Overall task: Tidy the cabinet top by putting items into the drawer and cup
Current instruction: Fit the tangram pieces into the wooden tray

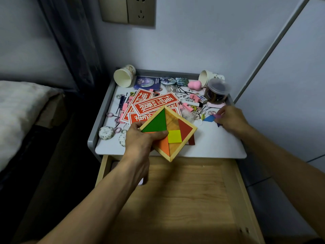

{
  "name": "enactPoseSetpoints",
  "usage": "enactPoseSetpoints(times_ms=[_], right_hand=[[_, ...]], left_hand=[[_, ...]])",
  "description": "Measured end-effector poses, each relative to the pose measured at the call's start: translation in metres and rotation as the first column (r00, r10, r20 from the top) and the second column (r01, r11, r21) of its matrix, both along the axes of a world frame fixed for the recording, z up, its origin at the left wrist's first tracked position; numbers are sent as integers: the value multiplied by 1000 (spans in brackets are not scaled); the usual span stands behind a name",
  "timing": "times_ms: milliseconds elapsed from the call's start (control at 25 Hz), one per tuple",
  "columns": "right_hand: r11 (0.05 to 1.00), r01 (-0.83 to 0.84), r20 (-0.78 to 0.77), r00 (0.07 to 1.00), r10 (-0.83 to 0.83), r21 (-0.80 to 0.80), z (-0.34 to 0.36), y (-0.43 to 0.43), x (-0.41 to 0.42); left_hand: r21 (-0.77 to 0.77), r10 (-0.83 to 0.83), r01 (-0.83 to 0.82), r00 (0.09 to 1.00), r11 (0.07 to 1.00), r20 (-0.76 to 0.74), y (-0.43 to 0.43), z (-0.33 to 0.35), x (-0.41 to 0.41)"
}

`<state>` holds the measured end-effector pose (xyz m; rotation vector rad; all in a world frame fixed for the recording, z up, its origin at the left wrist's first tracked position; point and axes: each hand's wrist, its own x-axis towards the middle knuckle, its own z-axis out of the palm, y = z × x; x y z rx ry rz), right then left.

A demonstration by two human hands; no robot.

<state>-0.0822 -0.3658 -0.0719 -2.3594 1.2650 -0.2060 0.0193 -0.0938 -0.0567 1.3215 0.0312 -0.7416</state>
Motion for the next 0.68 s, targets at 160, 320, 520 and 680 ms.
enactPoseSetpoints(times_ms=[160, 320, 520, 680], right_hand=[[999, -13, -44, 999, 11, -31, 0, 4, -6], [999, 41, 48, 998, -41, -10, -3, 14, -28], [978, -194, 210, 962, 175, 72, 34, 57, -41], [835, -518, 351, 828, 437, 184, 59, 100, -27]], left_hand=[[15, -9, 8, 1000, 1000, 8, 2, -1, 0], [25, -16, 15, 1000, 1000, 19, 3, -1, -2], [58, -37, 34, 997, 998, 68, 2, -2, -6], [90, -56, 48, 994, 995, 92, -2, -4, -14]])
